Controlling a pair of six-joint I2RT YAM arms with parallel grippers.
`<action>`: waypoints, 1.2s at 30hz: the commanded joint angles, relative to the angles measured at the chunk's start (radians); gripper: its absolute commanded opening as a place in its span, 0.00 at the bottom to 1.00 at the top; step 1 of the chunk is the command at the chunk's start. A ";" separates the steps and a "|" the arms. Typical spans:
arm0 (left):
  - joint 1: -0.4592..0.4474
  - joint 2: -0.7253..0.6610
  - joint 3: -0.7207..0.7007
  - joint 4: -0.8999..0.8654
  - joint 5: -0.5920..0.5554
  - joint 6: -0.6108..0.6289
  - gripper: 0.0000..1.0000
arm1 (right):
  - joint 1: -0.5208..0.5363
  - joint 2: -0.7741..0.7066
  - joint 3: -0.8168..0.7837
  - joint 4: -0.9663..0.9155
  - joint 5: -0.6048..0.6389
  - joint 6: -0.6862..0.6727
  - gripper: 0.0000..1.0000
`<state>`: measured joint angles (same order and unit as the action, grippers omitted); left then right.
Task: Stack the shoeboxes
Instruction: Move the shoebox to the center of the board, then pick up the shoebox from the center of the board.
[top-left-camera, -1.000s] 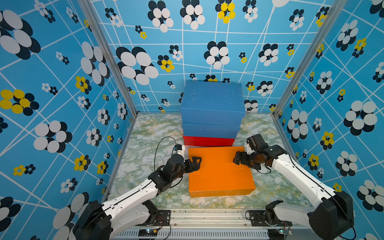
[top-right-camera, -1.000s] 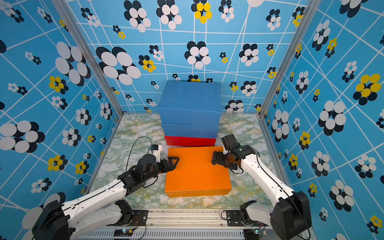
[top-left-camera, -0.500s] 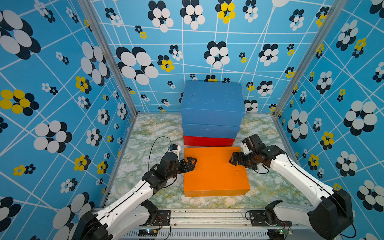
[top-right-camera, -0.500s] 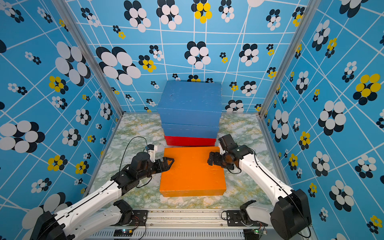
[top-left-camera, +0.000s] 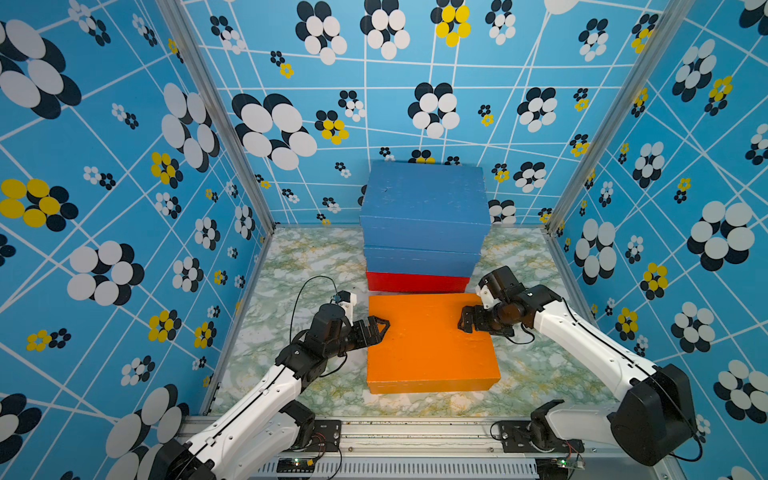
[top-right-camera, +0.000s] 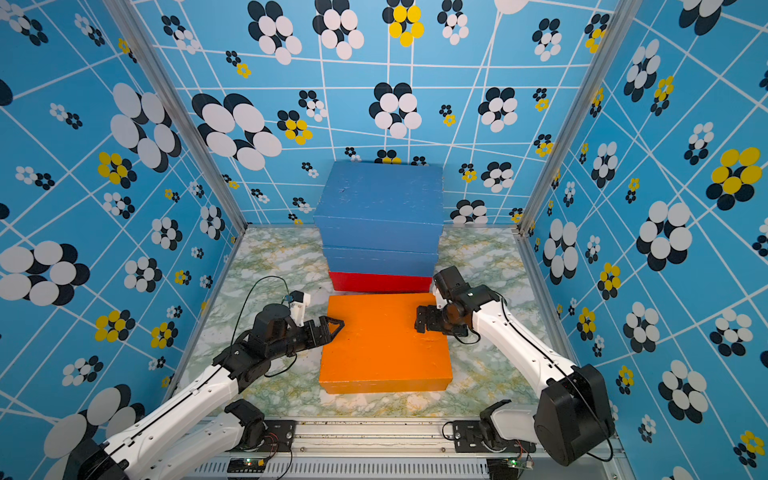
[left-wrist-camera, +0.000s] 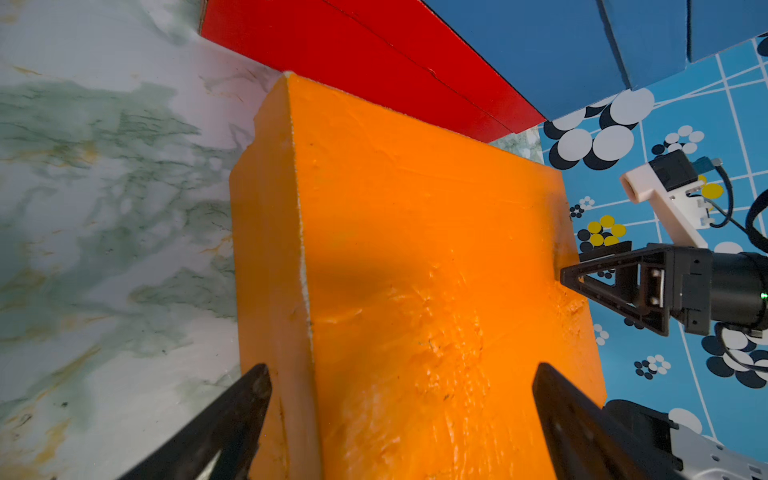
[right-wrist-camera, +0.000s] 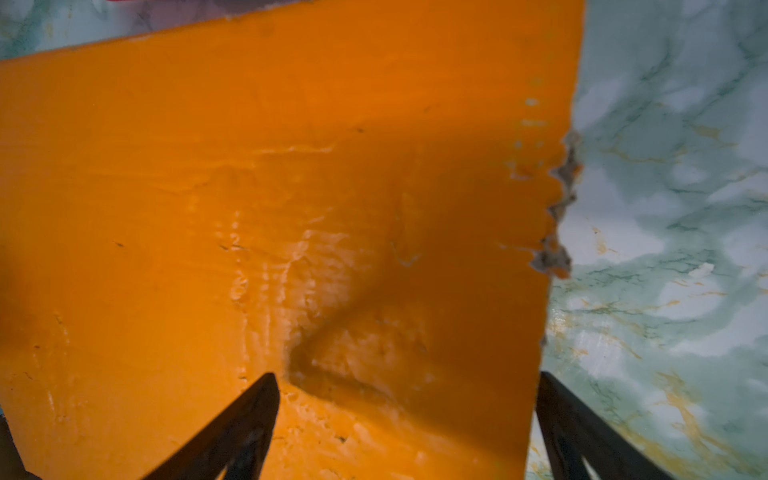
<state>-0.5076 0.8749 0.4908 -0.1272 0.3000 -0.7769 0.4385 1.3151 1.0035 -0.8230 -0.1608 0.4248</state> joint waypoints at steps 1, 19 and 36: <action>-0.016 0.021 -0.012 0.018 0.022 0.005 0.99 | 0.008 0.011 -0.012 -0.005 -0.030 -0.031 0.98; -0.095 0.141 0.009 0.050 -0.005 -0.007 0.95 | 0.008 0.042 -0.014 -0.011 -0.039 0.000 0.92; -0.147 0.110 0.047 0.084 0.001 -0.015 0.69 | 0.016 -0.060 -0.003 -0.011 -0.168 -0.001 0.84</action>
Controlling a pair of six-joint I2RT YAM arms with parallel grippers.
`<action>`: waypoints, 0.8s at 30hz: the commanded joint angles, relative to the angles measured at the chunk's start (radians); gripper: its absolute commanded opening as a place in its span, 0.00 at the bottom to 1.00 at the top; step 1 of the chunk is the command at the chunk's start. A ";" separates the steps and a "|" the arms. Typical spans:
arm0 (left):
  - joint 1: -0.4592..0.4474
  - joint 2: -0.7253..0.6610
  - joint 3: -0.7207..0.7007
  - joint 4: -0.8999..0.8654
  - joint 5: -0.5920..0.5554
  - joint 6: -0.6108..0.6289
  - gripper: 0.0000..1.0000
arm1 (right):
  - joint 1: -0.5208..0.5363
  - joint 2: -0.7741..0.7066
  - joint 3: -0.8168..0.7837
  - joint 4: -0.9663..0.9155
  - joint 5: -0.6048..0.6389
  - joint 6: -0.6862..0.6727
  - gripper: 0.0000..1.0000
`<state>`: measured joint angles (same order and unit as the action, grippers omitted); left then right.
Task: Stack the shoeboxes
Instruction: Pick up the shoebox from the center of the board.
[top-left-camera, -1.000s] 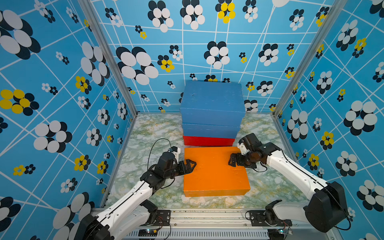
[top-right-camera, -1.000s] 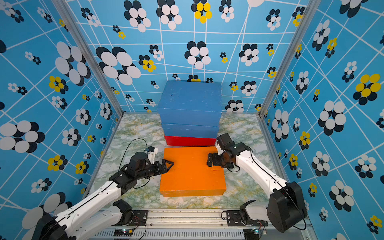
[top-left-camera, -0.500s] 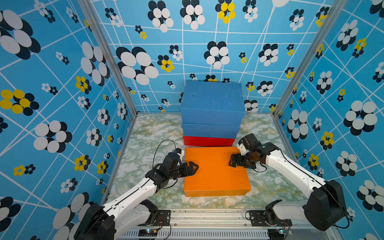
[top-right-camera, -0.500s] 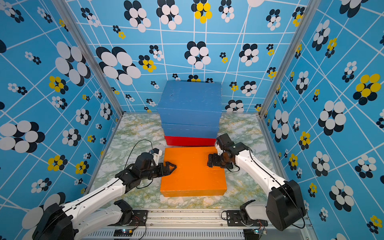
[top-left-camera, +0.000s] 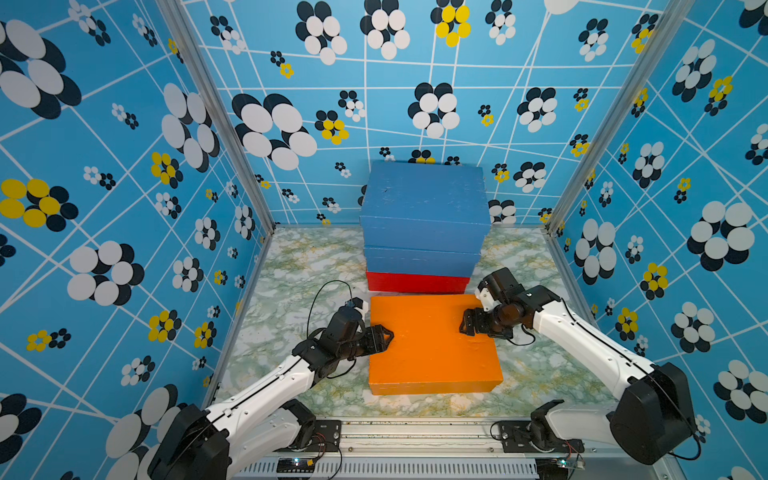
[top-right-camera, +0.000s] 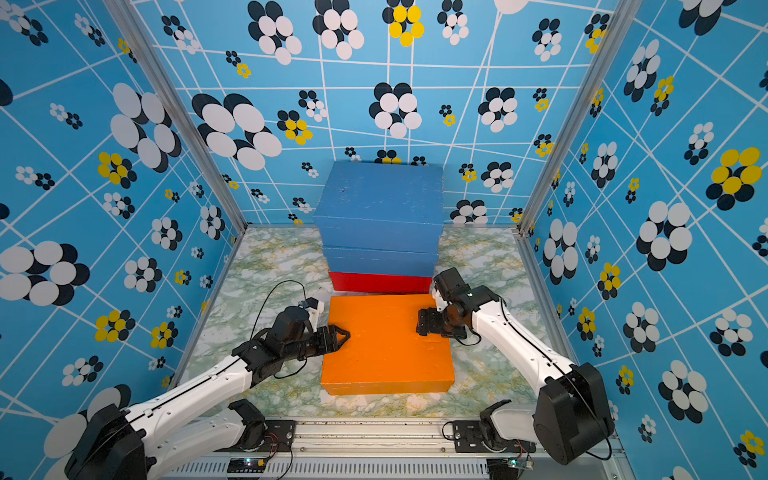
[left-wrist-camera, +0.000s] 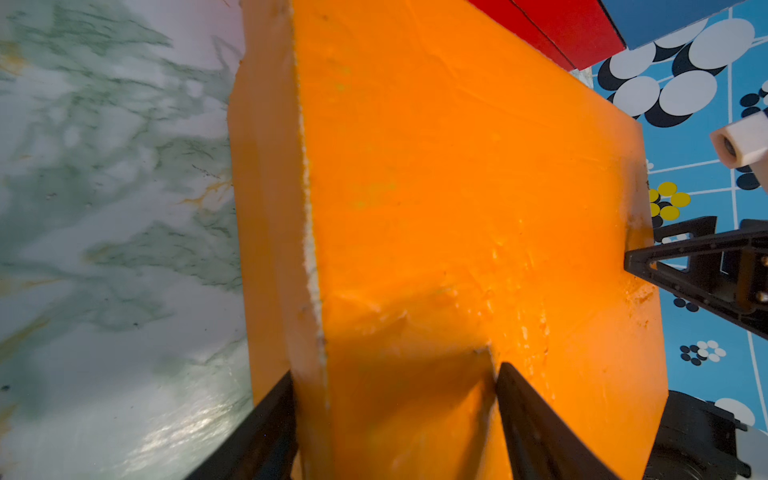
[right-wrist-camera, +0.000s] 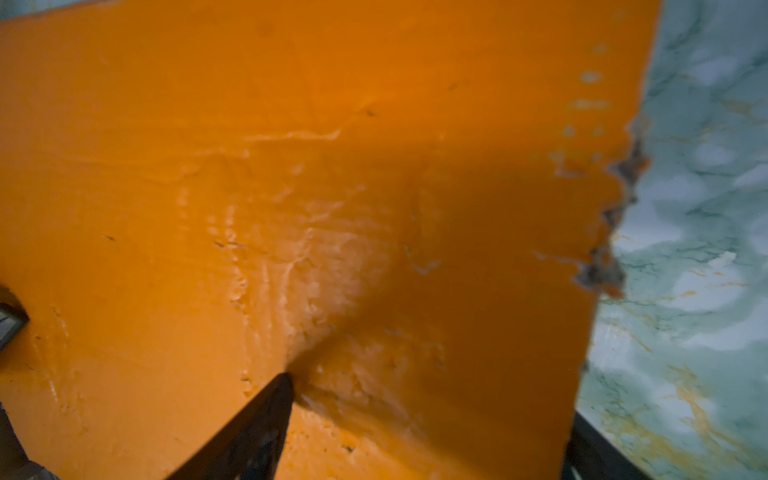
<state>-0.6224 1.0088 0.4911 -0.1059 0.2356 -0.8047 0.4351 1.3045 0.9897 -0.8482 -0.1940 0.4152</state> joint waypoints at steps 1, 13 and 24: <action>-0.034 -0.026 0.054 0.059 0.067 0.013 0.69 | 0.021 -0.061 0.018 0.009 -0.140 0.009 0.84; -0.045 -0.116 0.148 -0.057 0.038 0.042 0.70 | 0.070 -0.127 0.108 -0.059 -0.171 0.012 0.80; -0.047 -0.203 0.233 -0.161 0.005 0.068 0.70 | 0.110 -0.154 0.229 -0.118 -0.168 0.013 0.79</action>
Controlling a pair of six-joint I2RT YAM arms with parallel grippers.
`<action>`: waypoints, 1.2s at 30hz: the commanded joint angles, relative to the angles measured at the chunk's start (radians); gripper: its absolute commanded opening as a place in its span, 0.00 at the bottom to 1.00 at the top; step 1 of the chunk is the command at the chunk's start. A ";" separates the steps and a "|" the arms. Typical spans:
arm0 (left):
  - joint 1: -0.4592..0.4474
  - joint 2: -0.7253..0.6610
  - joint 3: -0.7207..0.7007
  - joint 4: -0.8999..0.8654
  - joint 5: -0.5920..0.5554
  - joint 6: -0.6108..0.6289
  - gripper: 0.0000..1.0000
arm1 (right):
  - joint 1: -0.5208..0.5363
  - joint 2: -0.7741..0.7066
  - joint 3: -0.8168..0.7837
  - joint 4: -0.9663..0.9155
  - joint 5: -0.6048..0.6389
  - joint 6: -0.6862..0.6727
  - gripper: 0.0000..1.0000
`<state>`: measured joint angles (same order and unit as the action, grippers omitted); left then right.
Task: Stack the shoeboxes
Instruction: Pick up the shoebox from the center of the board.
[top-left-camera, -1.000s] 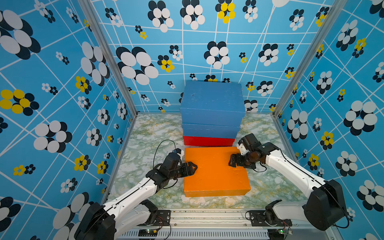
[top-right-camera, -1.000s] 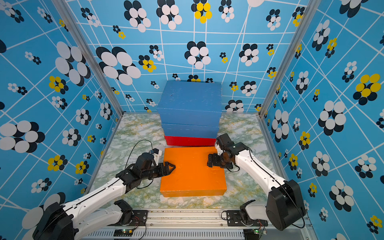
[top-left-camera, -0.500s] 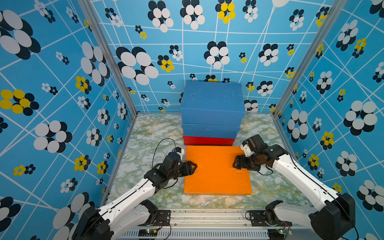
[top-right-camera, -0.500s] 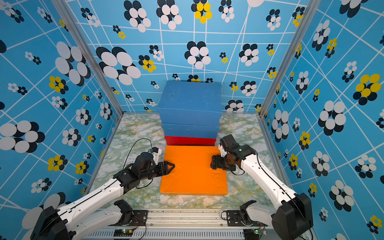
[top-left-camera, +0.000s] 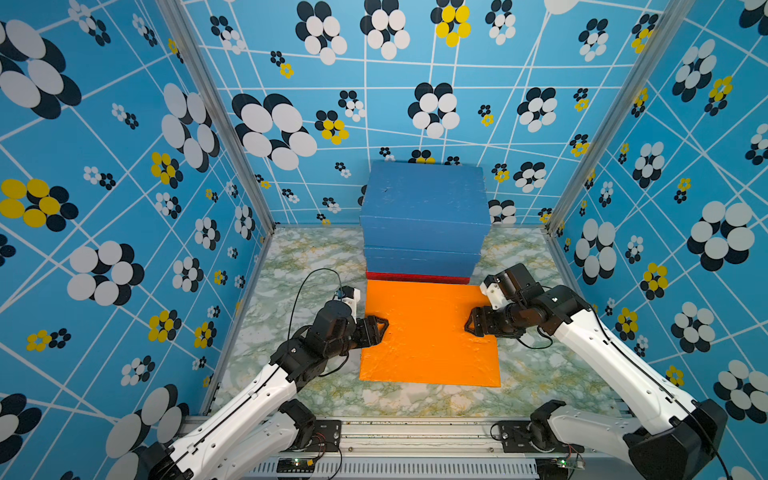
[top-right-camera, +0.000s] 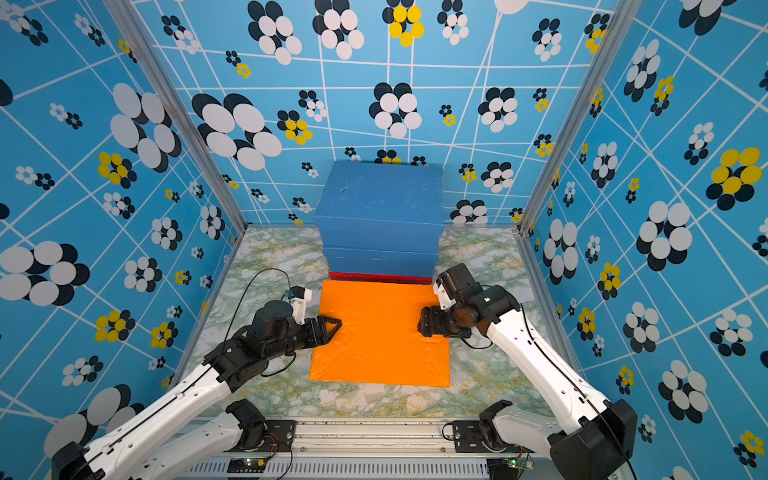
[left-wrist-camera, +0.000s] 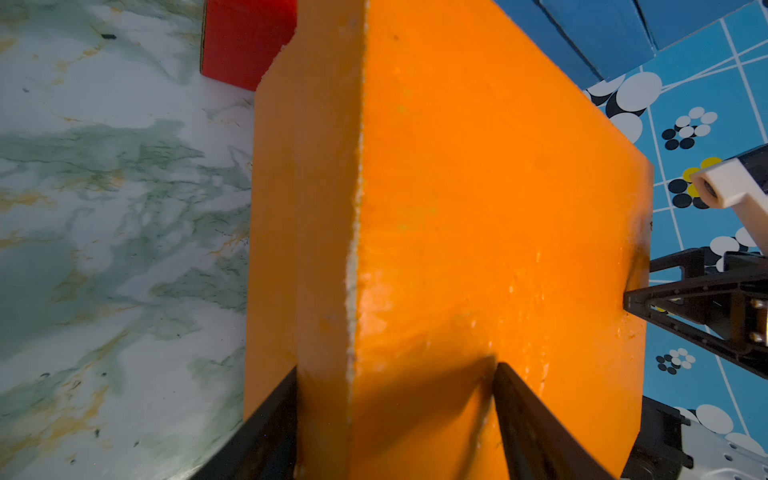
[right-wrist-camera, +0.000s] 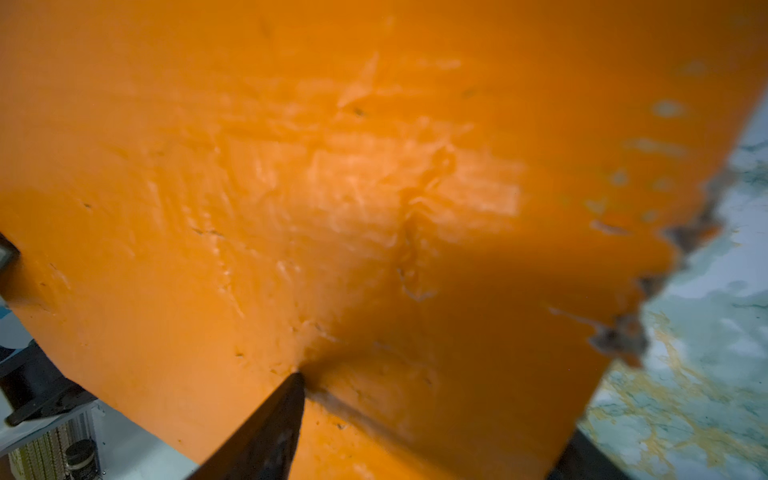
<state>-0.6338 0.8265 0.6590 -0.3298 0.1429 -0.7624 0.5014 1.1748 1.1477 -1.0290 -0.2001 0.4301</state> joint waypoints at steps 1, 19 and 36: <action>-0.036 -0.025 0.074 0.056 0.096 0.028 0.70 | 0.047 -0.024 0.085 0.058 -0.162 -0.002 0.79; -0.039 -0.045 0.296 -0.044 0.055 0.107 0.70 | 0.089 0.089 0.471 -0.043 -0.179 -0.064 0.79; -0.042 0.031 0.527 -0.081 0.056 0.187 0.70 | 0.088 0.182 0.792 -0.096 -0.243 -0.076 0.79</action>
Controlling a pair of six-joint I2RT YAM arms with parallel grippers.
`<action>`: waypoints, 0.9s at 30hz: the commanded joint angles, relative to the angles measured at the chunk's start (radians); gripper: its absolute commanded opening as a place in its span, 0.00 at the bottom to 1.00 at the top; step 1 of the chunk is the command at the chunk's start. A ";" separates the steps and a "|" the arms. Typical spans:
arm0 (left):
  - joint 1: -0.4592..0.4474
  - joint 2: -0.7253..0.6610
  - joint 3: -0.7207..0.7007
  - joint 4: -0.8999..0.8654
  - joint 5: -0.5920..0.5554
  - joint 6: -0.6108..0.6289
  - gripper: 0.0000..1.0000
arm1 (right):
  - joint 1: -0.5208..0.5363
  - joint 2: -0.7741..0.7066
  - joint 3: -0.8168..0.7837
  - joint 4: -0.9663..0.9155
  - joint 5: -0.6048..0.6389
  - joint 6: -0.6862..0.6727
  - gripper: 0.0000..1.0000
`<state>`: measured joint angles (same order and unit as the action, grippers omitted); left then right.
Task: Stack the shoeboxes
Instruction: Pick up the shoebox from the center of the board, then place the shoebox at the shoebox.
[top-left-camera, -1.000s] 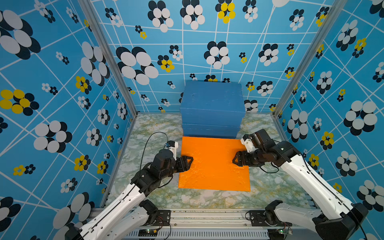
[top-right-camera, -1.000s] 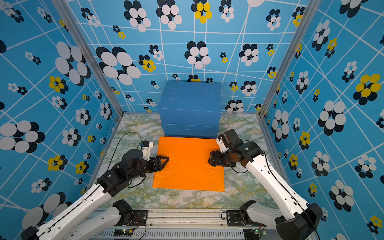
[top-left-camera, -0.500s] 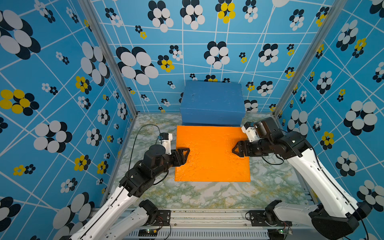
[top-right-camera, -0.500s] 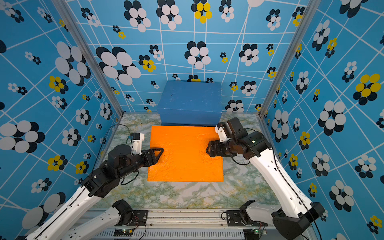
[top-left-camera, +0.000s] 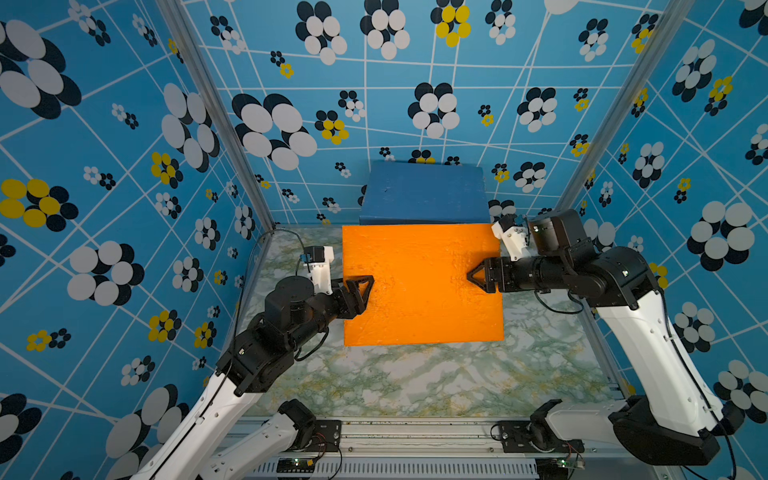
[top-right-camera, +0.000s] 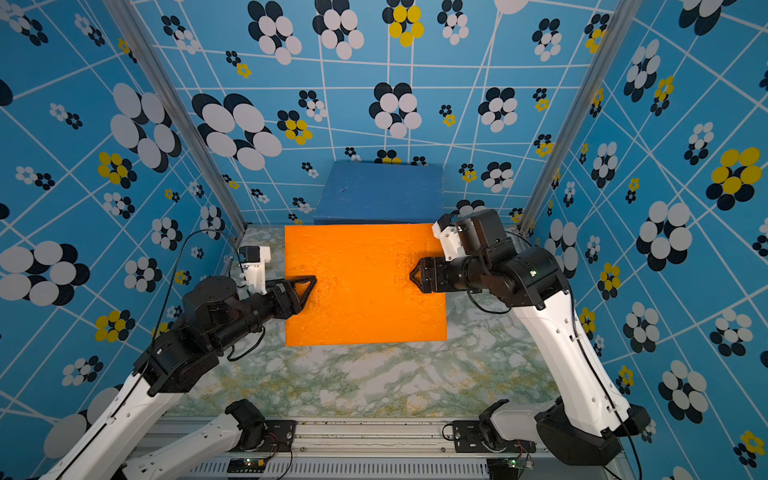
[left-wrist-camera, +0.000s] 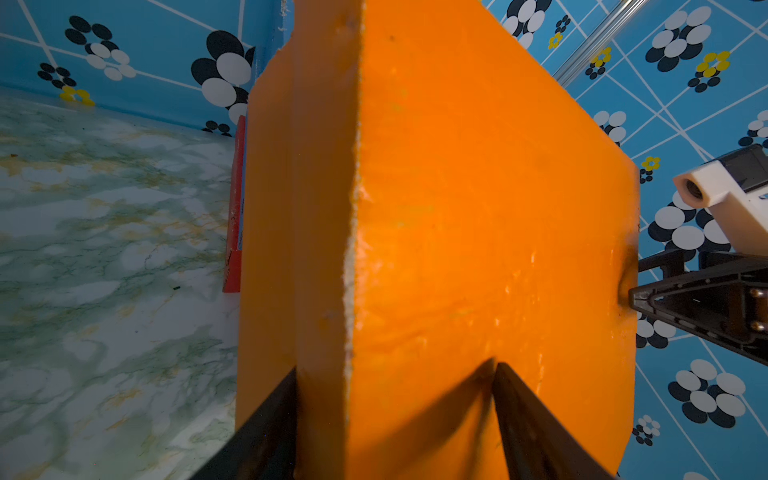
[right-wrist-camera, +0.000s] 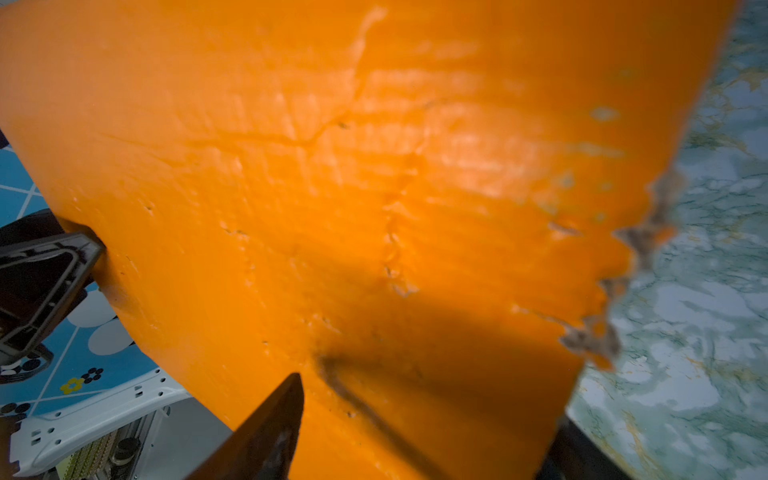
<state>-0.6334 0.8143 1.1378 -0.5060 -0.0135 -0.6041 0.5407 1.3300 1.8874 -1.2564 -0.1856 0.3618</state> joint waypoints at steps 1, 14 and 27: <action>-0.041 0.051 0.060 0.095 0.214 0.033 0.70 | 0.050 0.030 0.063 0.136 -0.258 -0.003 0.79; -0.041 0.161 0.198 0.146 0.242 0.072 0.70 | 0.050 0.078 0.194 0.215 -0.266 0.033 0.79; -0.040 0.273 0.338 0.181 0.245 0.132 0.69 | 0.050 0.186 0.388 0.246 -0.232 0.031 0.80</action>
<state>-0.6209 1.0088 1.4448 -0.4385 -0.0807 -0.4850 0.5323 1.4719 2.2307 -1.2381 -0.1024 0.3813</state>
